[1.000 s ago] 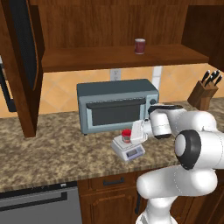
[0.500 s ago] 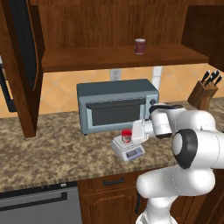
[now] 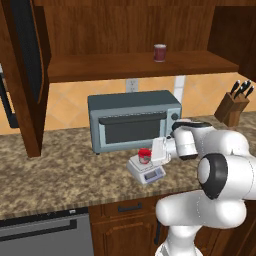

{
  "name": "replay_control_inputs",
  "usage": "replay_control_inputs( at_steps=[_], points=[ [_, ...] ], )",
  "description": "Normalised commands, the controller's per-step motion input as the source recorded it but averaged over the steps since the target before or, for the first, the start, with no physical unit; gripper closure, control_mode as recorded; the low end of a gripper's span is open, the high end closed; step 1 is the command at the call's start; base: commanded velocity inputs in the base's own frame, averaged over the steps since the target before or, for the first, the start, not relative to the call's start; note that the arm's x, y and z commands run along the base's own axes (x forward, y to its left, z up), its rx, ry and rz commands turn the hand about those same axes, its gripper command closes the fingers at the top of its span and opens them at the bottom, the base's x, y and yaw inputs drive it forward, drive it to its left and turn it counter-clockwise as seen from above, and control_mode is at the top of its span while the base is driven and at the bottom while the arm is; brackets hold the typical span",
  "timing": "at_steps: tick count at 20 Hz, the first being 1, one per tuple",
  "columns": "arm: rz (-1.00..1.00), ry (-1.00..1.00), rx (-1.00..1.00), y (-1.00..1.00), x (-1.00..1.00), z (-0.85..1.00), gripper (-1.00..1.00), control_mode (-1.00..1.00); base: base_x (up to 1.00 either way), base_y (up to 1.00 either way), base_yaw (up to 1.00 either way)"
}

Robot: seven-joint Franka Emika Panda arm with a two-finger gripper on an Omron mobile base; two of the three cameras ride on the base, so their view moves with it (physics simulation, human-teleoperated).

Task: Pick the jam and place it on the digital scale for weighing, and close the cabinet.

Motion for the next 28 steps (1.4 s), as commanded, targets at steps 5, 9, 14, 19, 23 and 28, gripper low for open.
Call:
replay_control_inputs(
  at_steps=[5, 9, 14, 19, 23, 28],
  points=[
    [0.0, -0.08, 0.0, -0.03, -0.17, 0.18, -1.0, -1.0, 0.0, 0.0, 0.0],
    [0.0, -0.12, 0.0, -0.01, -0.31, 0.29, -1.0, -1.0, 0.0, 0.0, 0.0],
    [-0.02, -0.1, 0.08, -0.03, -0.52, 0.57, -1.0, -1.0, 0.0, 0.0, 0.0],
    [-0.04, -0.32, 0.07, -0.2, -0.52, 0.64, -1.0, -1.0, 0.0, 0.0, 0.0],
    [-0.07, -0.6, 0.0, -0.39, -0.51, 0.6, -1.0, -1.0, 0.0, 0.0, 0.0],
    [-0.14, -0.62, 0.02, -0.59, -0.33, 0.55, -1.0, -1.0, 0.0, 0.0, 0.0]
  ],
)
